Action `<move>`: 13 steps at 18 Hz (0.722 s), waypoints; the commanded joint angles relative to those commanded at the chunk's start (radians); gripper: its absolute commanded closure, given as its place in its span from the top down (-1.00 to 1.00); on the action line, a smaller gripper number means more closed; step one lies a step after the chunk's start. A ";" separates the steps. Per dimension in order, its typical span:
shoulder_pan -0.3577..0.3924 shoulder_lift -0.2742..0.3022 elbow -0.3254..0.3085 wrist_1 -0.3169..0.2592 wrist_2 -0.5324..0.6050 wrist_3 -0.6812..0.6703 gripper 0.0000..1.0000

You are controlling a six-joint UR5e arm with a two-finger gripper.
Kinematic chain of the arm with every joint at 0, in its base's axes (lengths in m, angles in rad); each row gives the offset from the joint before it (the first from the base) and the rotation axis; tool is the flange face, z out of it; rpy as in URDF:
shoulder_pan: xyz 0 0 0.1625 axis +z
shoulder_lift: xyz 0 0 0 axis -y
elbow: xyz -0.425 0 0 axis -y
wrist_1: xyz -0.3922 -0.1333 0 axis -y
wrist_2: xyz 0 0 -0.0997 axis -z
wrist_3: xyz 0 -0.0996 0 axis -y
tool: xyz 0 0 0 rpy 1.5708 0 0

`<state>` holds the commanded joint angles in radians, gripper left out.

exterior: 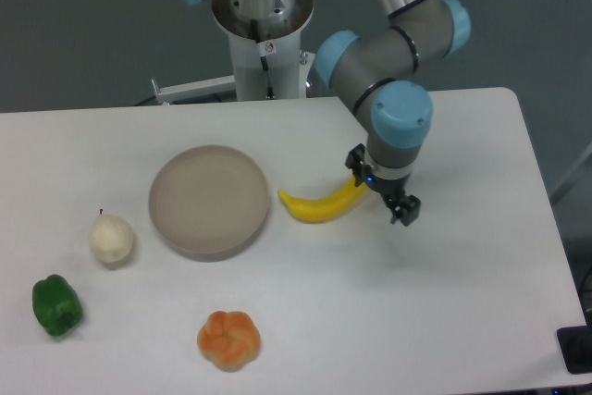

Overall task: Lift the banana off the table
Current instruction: 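Move the gripper over the yellow banana's stem end, then lower the gripper onto the banana and close the fingers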

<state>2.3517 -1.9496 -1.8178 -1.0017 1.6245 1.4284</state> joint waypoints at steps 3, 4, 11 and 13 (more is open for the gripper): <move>-0.018 -0.005 -0.014 0.005 0.003 -0.075 1.00; -0.029 0.000 -0.024 0.003 0.002 -0.086 1.00; -0.051 -0.005 -0.098 0.081 -0.005 -0.118 1.00; -0.052 -0.011 -0.097 0.087 -0.005 -0.118 0.88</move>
<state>2.2995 -1.9604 -1.9144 -0.9143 1.6199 1.3100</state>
